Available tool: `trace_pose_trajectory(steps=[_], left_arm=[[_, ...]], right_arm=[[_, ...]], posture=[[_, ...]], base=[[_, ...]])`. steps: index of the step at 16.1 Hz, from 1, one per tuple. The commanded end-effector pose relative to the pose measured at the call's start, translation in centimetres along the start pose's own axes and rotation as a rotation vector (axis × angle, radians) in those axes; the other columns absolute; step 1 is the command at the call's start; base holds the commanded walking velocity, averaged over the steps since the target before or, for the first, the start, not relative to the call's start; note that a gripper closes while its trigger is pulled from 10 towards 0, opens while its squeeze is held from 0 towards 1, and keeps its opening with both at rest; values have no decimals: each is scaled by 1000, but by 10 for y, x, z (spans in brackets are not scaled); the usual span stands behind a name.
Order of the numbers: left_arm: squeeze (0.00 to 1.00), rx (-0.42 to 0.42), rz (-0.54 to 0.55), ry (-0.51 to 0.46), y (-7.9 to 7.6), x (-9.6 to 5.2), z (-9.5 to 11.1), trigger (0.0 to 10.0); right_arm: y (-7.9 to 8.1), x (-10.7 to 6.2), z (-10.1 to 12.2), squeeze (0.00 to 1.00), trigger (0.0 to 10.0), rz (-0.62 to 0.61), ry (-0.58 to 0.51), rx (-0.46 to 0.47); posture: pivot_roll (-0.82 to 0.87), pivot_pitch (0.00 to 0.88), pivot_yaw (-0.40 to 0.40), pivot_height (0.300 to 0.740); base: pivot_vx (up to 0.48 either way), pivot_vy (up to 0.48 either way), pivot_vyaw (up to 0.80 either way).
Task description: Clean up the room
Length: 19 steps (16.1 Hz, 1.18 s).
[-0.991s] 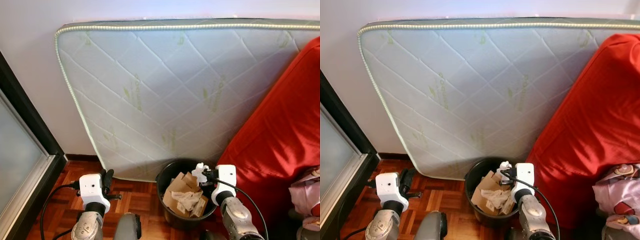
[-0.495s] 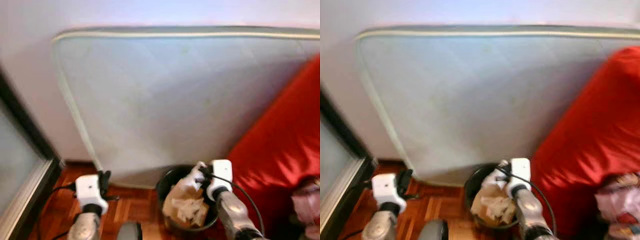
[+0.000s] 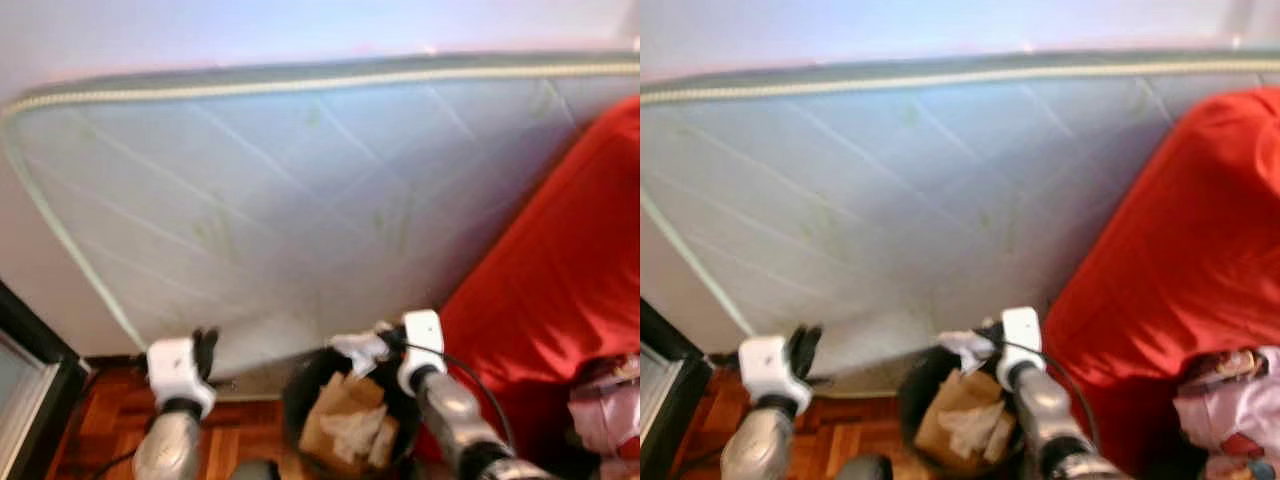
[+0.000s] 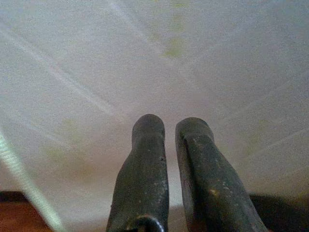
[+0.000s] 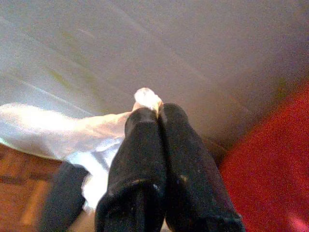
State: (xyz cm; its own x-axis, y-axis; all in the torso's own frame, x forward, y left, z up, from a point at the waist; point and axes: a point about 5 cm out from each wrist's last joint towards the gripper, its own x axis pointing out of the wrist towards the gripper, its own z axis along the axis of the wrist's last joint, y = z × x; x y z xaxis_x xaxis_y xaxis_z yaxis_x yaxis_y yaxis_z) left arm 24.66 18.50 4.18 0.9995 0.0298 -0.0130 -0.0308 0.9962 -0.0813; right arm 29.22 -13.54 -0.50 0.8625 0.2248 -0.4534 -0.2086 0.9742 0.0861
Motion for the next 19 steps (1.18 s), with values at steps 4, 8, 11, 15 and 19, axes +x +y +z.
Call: trace_pose_trajectory(steps=[4, 8, 11, 15, 19], left_arm=[[0, 4, 2, -6, 2, -5, 6, 10000], [0, 9, 4, -30, 3, -12, 15, 10000], [0, 11, 8, -23, 3, -17, 16, 10000], [0, 12, 12, -10, 4, -20, 18, 10000], [0, 12, 7, -2, 3, -19, 19, 10000]], right_arm=[[14, 5, -2, 0, 10000, 66, 81, -39], [39, 13, 6, 0, 10000, 189, 154, -138], [50, 17, 14, 0, 10000, 203, 140, -158], [38, 12, 5, 1000, 10000, 192, 147, -156], [24, 6, -7, 1000, 10000, 155, 177, -164]], posture=[[151, 0, -5, 614], [189, 26, -17, 614], [200, 39, -19, 614], [206, 49, -17, 614], [202, 46, -11, 614]], base=[[0, 0, 0], [0, 0, 0], [0, 0, 0], [0, 0, 0], [0, 0, 0]])
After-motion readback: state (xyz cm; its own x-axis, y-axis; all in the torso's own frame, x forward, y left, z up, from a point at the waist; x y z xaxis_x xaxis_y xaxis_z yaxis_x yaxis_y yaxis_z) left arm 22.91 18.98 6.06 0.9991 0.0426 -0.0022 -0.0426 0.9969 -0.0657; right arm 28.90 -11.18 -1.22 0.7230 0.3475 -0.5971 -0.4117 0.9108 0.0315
